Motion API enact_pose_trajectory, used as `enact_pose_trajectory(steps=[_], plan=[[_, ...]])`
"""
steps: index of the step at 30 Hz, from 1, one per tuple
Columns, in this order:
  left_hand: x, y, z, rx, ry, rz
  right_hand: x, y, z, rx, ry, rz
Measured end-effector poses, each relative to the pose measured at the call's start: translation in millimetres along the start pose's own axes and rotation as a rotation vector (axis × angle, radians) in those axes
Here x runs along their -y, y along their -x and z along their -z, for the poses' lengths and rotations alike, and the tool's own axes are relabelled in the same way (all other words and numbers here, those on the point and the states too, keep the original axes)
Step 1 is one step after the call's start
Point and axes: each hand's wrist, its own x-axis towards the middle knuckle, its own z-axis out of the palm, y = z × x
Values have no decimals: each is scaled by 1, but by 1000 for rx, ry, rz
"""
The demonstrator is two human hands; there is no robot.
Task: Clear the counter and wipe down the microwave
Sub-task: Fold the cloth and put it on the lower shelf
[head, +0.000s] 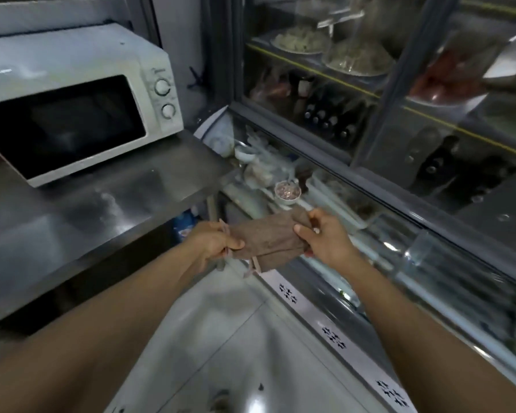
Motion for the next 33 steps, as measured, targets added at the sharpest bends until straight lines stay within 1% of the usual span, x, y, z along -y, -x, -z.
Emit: enact_pose_trajectory(steps=[2, 4, 8, 10, 12, 14, 18, 21, 25, 30, 33], plan=[[10, -14, 2, -55, 46, 24, -9, -16, -12, 29, 49, 24], [19, -27, 6, -65, 17, 54, -16, -31, -26, 46, 39, 15], [33, -59, 17, -88, -17, 142, -29, -65, -58, 104, -20, -46], [41, -74, 25, -99, -60, 144, -36, -84, -73, 150, 11, -90], [49, -84, 30, -75, -115, 131, -42, -97, -85, 206, 29, -162], [57, -96, 35, -88, -105, 144, -52, -111, -99, 263, 11, -214], [73, -118, 42, -135, 13, 214, -68, -132, -122, 372, 26, -292], [89, -135, 42, -180, 16, 250, -80, -144, -136, 477, 45, -340], [111, -160, 40, -245, 111, 289, -99, -168, -153, 587, 90, -330], [140, -190, 31, -381, 273, 345, -133, -198, -174, 650, 124, -230], [159, -211, 24, -474, 353, 361, -159, -218, -190, 672, 112, -203]])
